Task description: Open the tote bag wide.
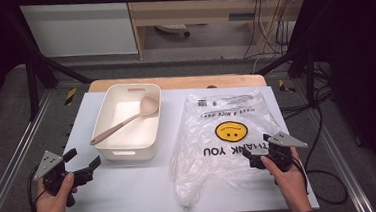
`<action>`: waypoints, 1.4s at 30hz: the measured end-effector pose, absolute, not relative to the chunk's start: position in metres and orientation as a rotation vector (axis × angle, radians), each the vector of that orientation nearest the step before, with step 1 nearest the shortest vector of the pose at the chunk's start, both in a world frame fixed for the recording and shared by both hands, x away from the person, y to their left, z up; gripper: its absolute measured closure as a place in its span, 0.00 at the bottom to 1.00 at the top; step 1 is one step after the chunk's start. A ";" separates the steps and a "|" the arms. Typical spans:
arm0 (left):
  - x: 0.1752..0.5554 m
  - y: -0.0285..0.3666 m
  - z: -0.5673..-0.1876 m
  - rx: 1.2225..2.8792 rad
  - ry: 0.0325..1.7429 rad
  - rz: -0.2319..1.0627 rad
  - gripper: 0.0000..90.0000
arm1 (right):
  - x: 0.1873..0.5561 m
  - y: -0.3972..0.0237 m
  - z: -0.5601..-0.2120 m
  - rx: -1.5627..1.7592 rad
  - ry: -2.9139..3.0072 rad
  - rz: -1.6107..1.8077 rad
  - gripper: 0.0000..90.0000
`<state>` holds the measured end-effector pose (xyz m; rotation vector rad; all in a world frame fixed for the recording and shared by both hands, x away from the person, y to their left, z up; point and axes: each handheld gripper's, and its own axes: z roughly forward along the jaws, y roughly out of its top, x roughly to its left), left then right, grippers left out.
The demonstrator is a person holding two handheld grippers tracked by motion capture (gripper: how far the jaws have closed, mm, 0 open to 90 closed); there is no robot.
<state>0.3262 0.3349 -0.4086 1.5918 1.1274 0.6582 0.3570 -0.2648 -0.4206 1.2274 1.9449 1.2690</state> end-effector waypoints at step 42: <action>0.329 0.339 -0.411 1.594 1.175 0.662 0.05 | 0.344 -0.197 -0.426 1.070 2.290 1.203 0.05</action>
